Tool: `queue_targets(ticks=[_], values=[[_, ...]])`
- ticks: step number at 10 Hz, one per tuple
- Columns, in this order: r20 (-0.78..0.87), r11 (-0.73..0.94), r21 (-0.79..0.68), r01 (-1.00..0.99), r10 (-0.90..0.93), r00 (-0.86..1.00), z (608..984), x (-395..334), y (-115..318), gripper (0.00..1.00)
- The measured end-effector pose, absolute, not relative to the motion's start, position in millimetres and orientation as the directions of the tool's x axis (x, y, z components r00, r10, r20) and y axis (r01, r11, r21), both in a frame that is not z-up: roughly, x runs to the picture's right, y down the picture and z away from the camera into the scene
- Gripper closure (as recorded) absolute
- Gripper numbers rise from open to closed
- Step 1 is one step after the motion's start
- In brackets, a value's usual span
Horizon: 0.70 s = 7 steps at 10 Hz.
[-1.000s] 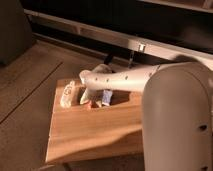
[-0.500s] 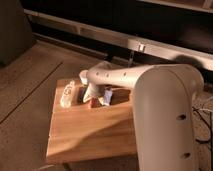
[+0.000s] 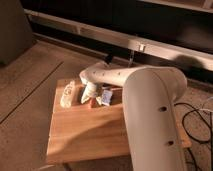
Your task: Drag the pepper across the table
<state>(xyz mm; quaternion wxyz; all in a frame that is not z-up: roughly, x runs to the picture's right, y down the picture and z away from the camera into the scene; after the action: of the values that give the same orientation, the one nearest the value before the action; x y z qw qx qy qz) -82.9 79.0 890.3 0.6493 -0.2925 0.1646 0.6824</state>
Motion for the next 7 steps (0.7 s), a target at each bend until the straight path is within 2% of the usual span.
queue_targets(ticks=[7], values=[[-0.569,-0.115,-0.102,-0.988,0.822,-0.037,892.5,-76.3,71.2,0.35]])
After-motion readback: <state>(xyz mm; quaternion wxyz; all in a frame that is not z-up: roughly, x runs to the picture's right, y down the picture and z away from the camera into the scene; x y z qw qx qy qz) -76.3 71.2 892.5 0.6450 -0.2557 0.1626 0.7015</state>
